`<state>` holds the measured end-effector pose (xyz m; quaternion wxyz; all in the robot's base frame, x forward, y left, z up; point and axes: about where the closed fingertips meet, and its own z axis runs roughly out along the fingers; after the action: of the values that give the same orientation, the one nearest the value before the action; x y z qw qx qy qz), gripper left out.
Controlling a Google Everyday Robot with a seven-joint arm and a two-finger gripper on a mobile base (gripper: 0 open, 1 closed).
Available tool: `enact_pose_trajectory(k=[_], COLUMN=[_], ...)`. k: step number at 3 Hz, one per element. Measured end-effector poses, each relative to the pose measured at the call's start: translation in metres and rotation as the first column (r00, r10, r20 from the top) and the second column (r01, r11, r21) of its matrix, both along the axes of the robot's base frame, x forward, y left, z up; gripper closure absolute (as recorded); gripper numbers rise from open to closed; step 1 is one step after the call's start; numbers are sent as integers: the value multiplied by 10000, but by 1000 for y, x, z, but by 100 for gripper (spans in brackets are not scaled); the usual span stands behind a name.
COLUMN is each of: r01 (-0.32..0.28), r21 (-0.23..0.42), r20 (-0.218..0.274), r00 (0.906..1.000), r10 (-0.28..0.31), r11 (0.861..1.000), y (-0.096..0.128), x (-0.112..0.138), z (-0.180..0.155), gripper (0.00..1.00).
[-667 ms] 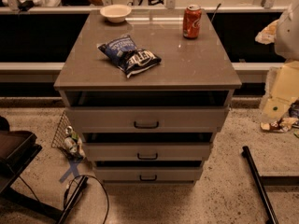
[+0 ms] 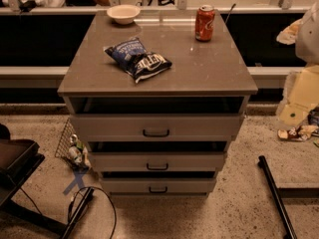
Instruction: Open bottom drawer
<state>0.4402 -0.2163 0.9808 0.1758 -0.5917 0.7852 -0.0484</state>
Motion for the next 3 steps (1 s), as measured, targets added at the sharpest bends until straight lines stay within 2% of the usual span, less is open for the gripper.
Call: enact_pose_trajectory(k=[1, 2, 3], r01=[576, 1297, 1667], r21=[488, 837, 390], r20=[-5, -269, -529], r00=[9983, 9914, 9849], r10=[-576, -1279, -1645], r11=[9971, 9880, 9852], y=[11, 23, 41], x=[1, 1, 7], z=[-30, -99, -215], gripper=[0, 0, 0])
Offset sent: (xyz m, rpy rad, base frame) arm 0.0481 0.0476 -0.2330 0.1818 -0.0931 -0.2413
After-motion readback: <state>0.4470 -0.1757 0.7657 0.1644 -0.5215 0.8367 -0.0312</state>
